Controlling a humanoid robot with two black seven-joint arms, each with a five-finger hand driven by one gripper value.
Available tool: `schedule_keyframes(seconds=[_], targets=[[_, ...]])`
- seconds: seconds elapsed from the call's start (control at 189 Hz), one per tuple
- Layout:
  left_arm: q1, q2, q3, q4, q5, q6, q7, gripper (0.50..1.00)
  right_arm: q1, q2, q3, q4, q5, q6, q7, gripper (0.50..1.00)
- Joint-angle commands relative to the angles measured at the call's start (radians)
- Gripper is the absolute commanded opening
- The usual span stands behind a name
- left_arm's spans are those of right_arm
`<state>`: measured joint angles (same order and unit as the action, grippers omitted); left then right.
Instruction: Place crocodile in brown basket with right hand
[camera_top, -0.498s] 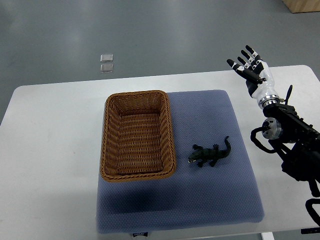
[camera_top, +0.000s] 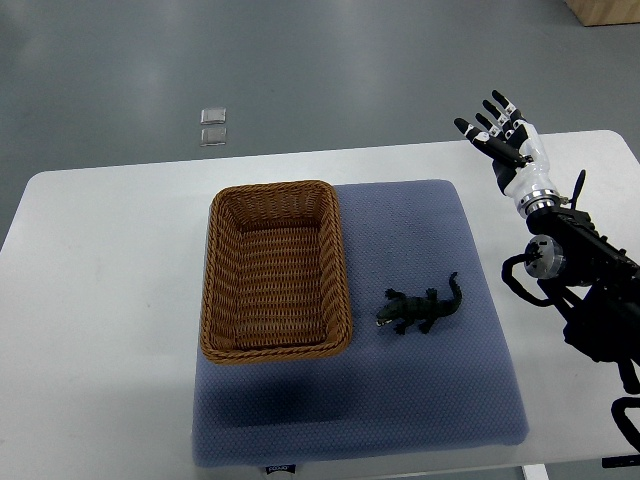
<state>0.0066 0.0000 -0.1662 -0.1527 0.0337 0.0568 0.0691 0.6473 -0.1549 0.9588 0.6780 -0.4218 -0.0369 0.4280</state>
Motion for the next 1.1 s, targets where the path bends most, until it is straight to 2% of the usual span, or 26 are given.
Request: schedule_keyframes(seconds=[0.0,0.815,1.096], targets=[[0.000,0.000,-0.002,-0.001,0.000,0.000,0.000,1.000,0.000,0.000,0.000,0.000,0.000,0.000,0.002,0.921],[0.001,0.000,-0.001,0.001,0.000,0.000,0.000,1.000,0.011,-0.017,-0.005,0.003,-0.003,0.003,-0.006,0.921],[0.000,0.000,-0.001,0.001,0.000,0.000,0.000,1.000,0.035,-0.117,-0.038,0.052,-0.021,0.011,-0.014,0.921]])
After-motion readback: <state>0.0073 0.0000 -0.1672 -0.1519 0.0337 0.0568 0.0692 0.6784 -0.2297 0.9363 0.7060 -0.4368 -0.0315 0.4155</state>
